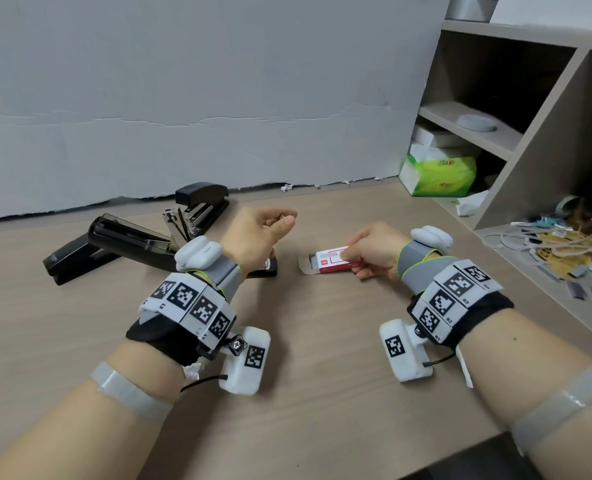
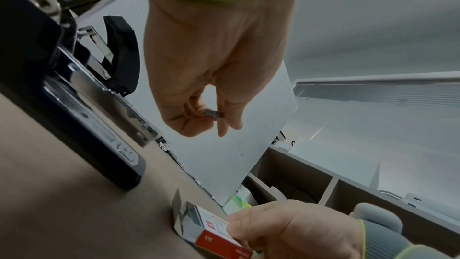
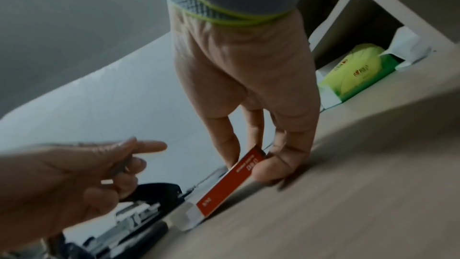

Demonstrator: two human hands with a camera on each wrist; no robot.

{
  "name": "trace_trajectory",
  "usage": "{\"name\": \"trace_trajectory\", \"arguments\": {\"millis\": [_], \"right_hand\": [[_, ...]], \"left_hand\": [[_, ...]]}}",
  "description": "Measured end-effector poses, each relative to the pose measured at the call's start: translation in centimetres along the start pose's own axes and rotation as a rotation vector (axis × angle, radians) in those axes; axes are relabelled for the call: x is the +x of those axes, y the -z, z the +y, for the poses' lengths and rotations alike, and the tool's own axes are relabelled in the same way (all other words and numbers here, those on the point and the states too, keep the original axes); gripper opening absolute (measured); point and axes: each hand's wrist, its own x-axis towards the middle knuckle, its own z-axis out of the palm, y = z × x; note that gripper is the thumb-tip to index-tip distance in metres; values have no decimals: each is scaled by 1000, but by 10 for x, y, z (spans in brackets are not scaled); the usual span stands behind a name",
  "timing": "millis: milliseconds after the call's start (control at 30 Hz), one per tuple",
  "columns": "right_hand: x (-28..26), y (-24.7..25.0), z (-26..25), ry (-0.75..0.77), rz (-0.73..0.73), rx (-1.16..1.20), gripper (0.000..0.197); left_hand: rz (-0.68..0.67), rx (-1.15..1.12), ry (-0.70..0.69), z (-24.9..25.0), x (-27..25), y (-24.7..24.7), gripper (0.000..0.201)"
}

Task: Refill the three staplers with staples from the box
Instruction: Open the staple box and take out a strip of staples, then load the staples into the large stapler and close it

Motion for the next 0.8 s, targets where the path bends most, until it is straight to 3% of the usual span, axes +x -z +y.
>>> {"name": "trace_trajectory", "arguments": {"millis": [100,267,400,567,700,800], "right_hand": [[3,-2,-4,-1,57,-176,13],[4,-5,-13,41,103,-465,38],[-10,-17,-38,287,166,-264,4],[-38,-50,-71,460,-137,116,20],[-38,-63,-74,562,-136,56,25],[-33,-63,-73,577,-134,10,24]], "left_hand": [[12,-2,-31,1,-1,2,22],[34,-9,-61,7,-3,9,14],[38,37,-76,6,-5,24,13],[51,255,-127,1,-10,40,27],[94,233,-124,-1,-12,51,42],[89,289,-137,-1,-14,54,40]]}}
